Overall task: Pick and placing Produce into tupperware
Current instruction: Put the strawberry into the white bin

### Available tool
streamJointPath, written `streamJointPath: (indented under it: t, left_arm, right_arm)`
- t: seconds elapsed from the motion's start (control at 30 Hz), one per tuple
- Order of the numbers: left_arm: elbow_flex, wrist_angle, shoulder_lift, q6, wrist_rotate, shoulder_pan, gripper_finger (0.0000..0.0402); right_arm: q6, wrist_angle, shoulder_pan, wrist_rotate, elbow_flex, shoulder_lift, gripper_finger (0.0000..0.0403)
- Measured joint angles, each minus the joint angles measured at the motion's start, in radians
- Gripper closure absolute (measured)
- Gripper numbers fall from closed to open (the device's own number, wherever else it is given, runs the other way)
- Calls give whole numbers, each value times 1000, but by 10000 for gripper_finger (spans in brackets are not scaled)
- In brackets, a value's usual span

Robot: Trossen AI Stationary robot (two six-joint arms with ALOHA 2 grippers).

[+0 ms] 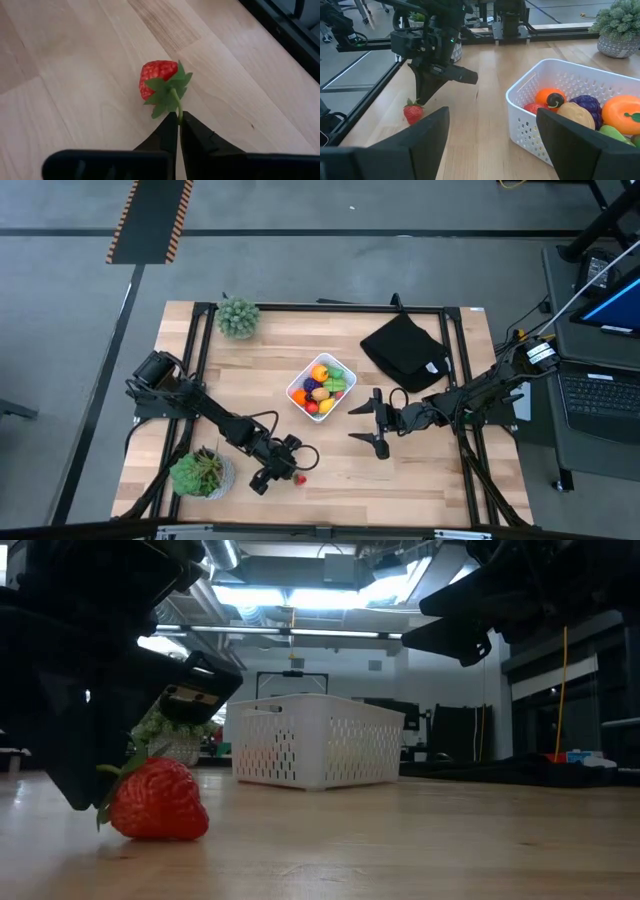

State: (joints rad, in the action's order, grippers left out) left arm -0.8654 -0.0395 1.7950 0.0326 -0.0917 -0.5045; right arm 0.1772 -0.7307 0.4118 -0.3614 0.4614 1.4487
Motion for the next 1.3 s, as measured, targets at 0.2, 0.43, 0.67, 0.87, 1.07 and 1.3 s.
streamJointPath:
  t: [0.2, 0.43, 0.67, 0.87, 1.07, 1.3]
  left_arm:
    - [0, 0, 0, 4, 1, 0, 397]
    - [0, 3, -4, 4, 5, 3, 399]
    - [-1, 42, -62, 5, 5, 25, 400]
    - [-1, 114, -148, 6, -2, 51, 401]
    - [-1, 263, -256, 43, -2, 93, 401]
    - [-1, 449, -430, 74, 36, 165, 401]
  right_arm:
    - [0, 0, 0, 0, 0, 0, 103]
    - [0, 0, 0, 0, 0, 0, 103]
    - [0, 2, 0, 0, 0, 0, 103]
    - [-2, 3, 0, 0, 0, 0, 103]
    - [-2, 4, 0, 0, 0, 0, 103]
    - [-2, 7, 0, 0, 0, 0, 103]
